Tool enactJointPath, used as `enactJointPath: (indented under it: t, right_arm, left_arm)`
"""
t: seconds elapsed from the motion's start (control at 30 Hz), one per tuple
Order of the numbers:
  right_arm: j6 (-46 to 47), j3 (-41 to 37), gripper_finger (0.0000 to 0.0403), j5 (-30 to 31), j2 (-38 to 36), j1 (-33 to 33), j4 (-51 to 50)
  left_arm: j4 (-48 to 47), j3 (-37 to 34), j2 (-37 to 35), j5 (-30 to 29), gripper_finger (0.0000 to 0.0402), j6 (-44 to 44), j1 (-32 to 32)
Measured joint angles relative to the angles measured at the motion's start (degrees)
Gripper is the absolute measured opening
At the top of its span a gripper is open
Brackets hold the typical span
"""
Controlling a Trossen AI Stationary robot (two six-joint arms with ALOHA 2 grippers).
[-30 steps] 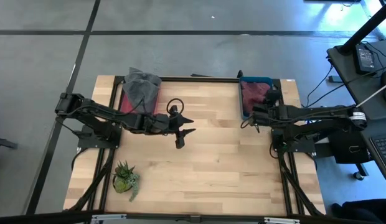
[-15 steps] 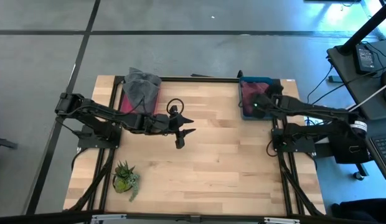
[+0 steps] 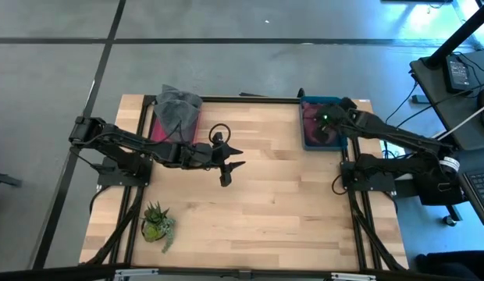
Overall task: Pick & Place hat
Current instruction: Put the red cap into the blue bin
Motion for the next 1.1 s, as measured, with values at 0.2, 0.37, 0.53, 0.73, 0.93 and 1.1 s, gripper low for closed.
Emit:
enactJointPath:
  t: [0.2, 0.37, 0.53, 0.73, 0.93, 1.1]
  right_arm:
    - [3.92, 4.26, 0.0237, -7.97, 0.01, -5.37, -0.47]
    - [4.02, 8.61, 0.0237, -11.95, 1.47, -9.61, -3.48]
    - [6.09, 12.01, 0.0237, -16.56, 3.88, -12.13, -3.77]
    - [10.84, 21.62, 0.0237, -26.2, 7.12, -11.6, -16.13]
    - [19.86, 22.38, 0.0237, -23.93, 7.34, -7.25, -25.56]
    - [25.87, 12.95, 0.0237, -16.65, 7.89, -6.24, -14.07]
  left_arm:
    - [0.02, 0.0, 0.01, 0.0, 0.0175, -0.91, 0.0]
    - [0.02, 0.0, 0.0, 0.0, 0.0173, -0.68, 0.0]
    - [0.01, 0.0, 0.01, 0.0, 0.0171, -0.61, 0.0]
    - [0.02, 0.0, 0.02, 0.04, 0.0175, -0.59, 0.0]
    - [-0.05, 0.0, 0.01, 0.01, 0.0173, -0.18, 0.0]
    - [-0.13, 0.0, 0.02, 0.0, 0.0172, 0.92, 0.0]
